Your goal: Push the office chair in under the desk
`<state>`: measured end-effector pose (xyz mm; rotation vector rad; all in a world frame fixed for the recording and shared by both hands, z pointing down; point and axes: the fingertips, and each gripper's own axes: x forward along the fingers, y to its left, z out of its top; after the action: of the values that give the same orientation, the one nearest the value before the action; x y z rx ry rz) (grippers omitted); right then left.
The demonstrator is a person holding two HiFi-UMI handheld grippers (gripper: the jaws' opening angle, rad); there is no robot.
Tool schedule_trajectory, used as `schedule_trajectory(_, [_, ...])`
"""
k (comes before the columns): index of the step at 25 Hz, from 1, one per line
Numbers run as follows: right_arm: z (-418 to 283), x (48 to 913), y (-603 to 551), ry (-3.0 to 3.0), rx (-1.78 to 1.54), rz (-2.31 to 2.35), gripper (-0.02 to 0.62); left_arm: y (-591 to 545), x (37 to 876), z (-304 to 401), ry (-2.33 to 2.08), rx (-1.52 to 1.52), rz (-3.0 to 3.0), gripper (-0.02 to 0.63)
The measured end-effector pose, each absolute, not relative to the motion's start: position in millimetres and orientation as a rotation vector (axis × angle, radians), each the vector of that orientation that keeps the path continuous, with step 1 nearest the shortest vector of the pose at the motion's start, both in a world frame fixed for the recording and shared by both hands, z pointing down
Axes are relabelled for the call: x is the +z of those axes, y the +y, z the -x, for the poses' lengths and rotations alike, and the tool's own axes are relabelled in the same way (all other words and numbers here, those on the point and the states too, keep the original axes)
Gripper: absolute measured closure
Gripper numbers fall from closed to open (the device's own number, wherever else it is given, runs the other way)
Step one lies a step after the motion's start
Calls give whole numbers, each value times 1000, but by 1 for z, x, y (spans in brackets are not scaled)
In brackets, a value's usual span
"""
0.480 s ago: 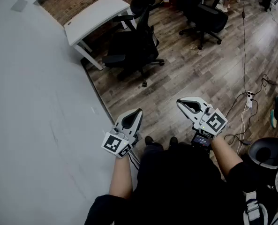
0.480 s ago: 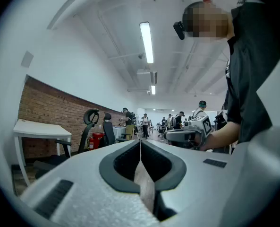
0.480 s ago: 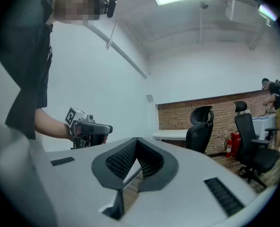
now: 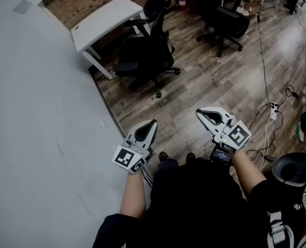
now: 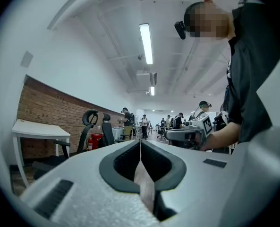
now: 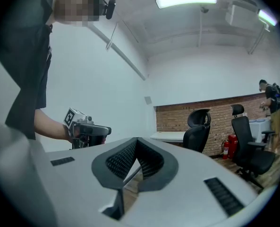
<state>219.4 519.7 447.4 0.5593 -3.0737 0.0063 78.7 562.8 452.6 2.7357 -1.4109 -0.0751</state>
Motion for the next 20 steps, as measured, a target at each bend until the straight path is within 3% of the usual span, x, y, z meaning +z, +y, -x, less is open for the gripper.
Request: schedule_trajectory(20, [-258, 452, 516, -3084, 46, -634, 589, 553, 458, -111, -1357, -65, -2740, 591])
